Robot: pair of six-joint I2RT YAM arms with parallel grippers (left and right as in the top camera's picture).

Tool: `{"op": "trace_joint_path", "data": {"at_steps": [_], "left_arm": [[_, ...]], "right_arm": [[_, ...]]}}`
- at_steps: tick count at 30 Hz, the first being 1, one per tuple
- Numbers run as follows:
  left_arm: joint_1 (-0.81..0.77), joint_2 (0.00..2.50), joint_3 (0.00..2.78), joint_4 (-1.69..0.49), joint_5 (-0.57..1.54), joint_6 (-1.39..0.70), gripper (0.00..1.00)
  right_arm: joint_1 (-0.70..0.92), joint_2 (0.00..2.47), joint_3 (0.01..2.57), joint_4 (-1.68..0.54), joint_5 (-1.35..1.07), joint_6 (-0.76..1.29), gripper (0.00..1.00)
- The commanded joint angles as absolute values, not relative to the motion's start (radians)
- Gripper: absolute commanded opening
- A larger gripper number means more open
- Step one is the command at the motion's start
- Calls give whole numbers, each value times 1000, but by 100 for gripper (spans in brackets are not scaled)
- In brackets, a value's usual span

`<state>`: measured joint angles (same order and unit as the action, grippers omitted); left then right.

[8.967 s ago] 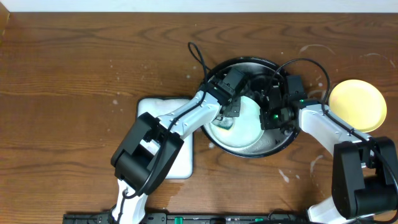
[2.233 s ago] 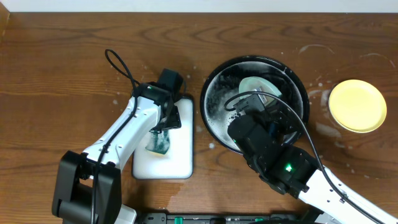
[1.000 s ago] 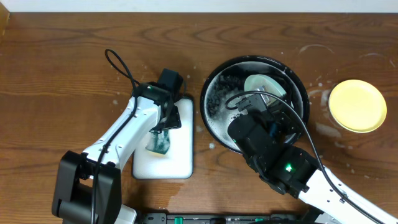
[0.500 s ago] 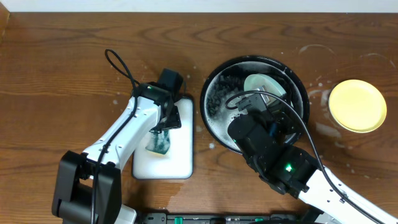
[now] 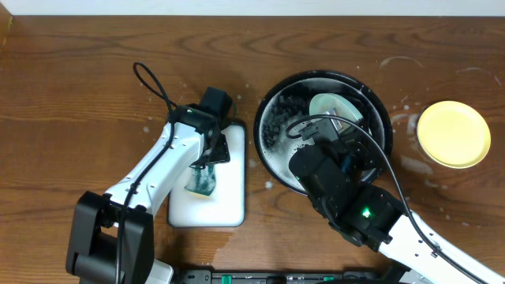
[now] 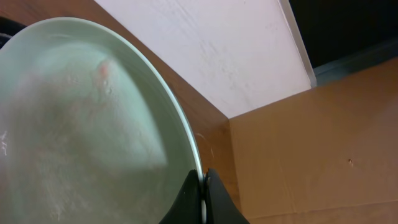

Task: Clean dirty plates on tray and stack at the side
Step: 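Tilt the pale green plate up on edge with the right gripper, then lift the pale green plate out and stack it on the yellow plate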

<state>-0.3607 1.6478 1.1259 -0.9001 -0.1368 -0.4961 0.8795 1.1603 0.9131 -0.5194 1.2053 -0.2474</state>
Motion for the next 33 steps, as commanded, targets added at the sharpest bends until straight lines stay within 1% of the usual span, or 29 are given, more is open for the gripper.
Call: {"op": "trace_joint_path", "data": {"at_steps": [1,17,23,25,28,31,33], "left_arm": [[-357,1648,1122,-903,-139,-491,82],[-357,1648,1122,-903,-139,-491,82],[-357,1648,1122,-903,-138,-491,82],[-357,1648,1122,-903,-138,-491,82],[-357,1648,1122,-903,-138,-491,82],[-357,1648,1122,-903,-139,-491,82],[-357,1648,1122,-903,-139,-491,82]], "right_arm": [[884,1152,918,-516,1241,-247,1],[884,1152,918,-516,1240,-239,1],[883,1152,918,-516,1217,-194,1],[872,1152,918,-521,1199,-147,1],[812,1158,918,-558,1080,-45,1],[691,1171,918,-616,946,91,1],[600,1171,918,-629,804,151,1]]}}
